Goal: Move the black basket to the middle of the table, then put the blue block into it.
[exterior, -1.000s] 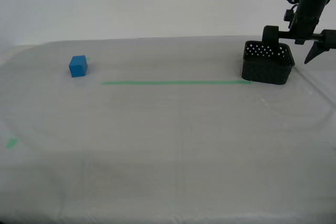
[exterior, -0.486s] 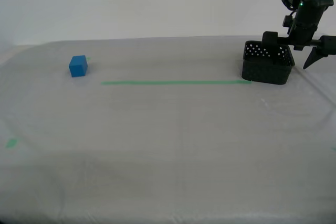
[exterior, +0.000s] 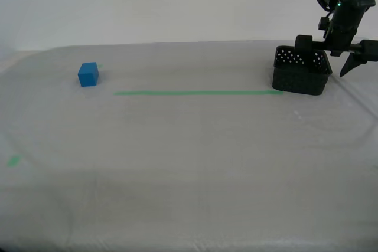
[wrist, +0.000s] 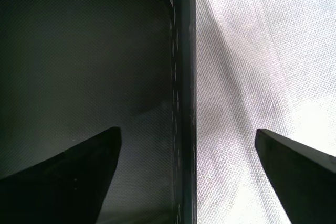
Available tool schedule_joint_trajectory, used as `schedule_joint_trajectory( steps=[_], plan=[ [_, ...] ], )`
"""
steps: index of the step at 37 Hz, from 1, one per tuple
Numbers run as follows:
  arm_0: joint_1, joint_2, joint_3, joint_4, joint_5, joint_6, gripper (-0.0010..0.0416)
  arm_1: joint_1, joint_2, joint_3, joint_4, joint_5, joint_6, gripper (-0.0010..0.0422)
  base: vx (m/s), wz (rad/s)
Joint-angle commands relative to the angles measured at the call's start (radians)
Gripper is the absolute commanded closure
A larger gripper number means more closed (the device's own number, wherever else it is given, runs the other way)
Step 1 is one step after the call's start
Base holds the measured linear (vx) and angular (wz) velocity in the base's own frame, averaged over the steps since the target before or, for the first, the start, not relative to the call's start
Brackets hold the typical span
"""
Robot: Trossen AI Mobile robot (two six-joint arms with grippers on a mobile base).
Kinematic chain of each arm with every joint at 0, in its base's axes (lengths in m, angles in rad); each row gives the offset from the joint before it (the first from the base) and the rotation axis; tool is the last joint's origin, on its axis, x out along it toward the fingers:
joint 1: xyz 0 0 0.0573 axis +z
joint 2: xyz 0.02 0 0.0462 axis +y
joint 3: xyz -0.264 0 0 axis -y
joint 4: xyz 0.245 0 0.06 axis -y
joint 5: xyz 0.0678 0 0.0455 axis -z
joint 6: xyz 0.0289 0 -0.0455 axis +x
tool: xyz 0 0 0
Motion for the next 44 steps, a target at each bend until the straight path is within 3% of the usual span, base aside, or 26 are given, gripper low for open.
schedule_joint_trajectory(
  steps=[1, 13, 31, 37, 44],
  plan=[
    [0.001, 0.000, 0.000, 0.000, 0.005, 0.003, 0.0073, 0.000, 0.000, 0.001, 0.005, -0.001, 0.003, 0.0412, 0.000, 0.000],
    [0.002, 0.000, 0.000, -0.002, 0.003, 0.002, 0.0165, 0.000, 0.000, 0.001, 0.005, -0.001, 0.003, 0.0412, 0.000, 0.000],
    [0.003, 0.000, 0.000, 0.000, 0.003, -0.016, 0.0405, 0.000, 0.000, 0.001, 0.005, -0.001, 0.003, 0.0412, 0.000, 0.000],
    [0.002, 0.000, 0.000, 0.002, 0.003, -0.044, 0.0409, 0.000, 0.000, 0.001, 0.005, -0.001, 0.003, 0.0412, 0.000, 0.000],
    [0.002, -0.007, 0.002, 0.007, -0.008, -0.047, 0.0406, 0.000, 0.000, 0.001, 0.005, -0.001, 0.003, 0.0412, 0.000, 0.000]
  ],
)
